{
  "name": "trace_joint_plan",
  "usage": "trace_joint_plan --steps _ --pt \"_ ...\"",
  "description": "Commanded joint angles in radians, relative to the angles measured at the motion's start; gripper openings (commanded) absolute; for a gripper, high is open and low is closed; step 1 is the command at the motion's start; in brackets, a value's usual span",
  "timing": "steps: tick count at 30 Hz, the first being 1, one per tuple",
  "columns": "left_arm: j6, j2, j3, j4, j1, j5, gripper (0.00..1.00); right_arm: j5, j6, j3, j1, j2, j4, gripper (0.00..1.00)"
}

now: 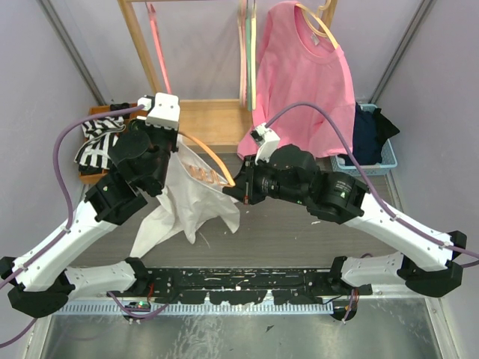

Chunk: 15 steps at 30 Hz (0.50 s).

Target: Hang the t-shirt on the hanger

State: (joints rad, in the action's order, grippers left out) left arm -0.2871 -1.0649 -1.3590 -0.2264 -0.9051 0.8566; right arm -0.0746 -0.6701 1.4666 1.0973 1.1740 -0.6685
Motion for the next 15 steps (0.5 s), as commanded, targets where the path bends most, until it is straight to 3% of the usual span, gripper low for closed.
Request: trace_joint_plan --steps 1,5,15 --pt "-0.078 0.012 -0.006 0.109 0.007 0.009 0.00 0.057 -0.038 -0.012 -0.004 -0.026 0.111 0.01" --pt "-0.078 0.022 0.037 0.138 0.007 0.009 0.00 0.064 -0.047 -0.024 -0.004 -0.027 0.118 0.01" --pt "-0.019 0.070 0.315 0.294 0.006 0.070 0.00 0.078 -0.116 -0.153 -0.004 -0.098 0.157 0.01"
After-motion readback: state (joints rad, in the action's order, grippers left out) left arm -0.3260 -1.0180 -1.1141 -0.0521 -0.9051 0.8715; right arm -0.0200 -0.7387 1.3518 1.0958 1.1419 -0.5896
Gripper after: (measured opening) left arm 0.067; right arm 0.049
